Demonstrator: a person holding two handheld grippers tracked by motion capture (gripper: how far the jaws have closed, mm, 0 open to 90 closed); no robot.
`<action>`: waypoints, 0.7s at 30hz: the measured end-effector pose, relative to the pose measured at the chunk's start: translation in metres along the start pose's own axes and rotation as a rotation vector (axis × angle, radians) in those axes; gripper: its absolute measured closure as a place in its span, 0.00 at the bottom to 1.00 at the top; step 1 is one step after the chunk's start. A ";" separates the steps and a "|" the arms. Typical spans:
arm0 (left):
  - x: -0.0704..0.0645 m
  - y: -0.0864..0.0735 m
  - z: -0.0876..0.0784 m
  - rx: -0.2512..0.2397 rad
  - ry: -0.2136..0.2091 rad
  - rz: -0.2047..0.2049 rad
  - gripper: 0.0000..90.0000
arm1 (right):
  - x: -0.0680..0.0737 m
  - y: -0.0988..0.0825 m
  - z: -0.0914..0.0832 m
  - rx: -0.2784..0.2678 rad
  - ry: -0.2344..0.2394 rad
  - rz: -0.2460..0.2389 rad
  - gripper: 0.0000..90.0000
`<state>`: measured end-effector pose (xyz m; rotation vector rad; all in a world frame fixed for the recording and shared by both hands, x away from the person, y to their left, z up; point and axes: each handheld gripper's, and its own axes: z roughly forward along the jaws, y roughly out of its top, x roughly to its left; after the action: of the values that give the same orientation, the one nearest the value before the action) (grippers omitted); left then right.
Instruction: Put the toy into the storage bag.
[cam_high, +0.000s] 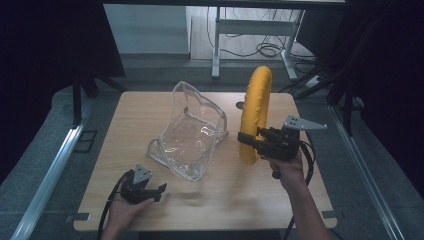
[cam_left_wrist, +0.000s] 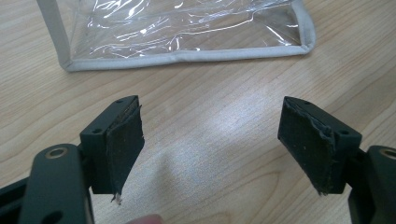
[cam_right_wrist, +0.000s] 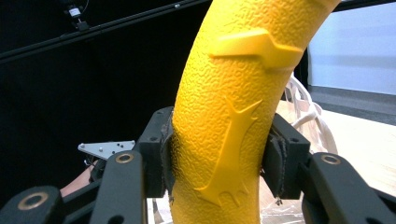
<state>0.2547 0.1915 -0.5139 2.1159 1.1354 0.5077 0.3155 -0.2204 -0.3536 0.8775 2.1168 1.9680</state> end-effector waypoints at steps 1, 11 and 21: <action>0.000 0.000 0.000 0.001 0.000 0.000 0.25 | 0.000 0.000 0.001 0.001 0.002 0.000 0.56; 0.000 0.000 0.000 0.004 -0.002 0.000 0.25 | 0.003 0.005 0.006 -0.016 0.011 0.006 0.56; -0.001 0.000 0.001 0.005 -0.004 -0.001 0.25 | 0.007 0.012 0.010 -0.041 0.020 -0.004 0.56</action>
<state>0.2550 0.1908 -0.5147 2.1199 1.1367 0.5003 0.3184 -0.2086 -0.3414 0.8494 2.0798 2.0186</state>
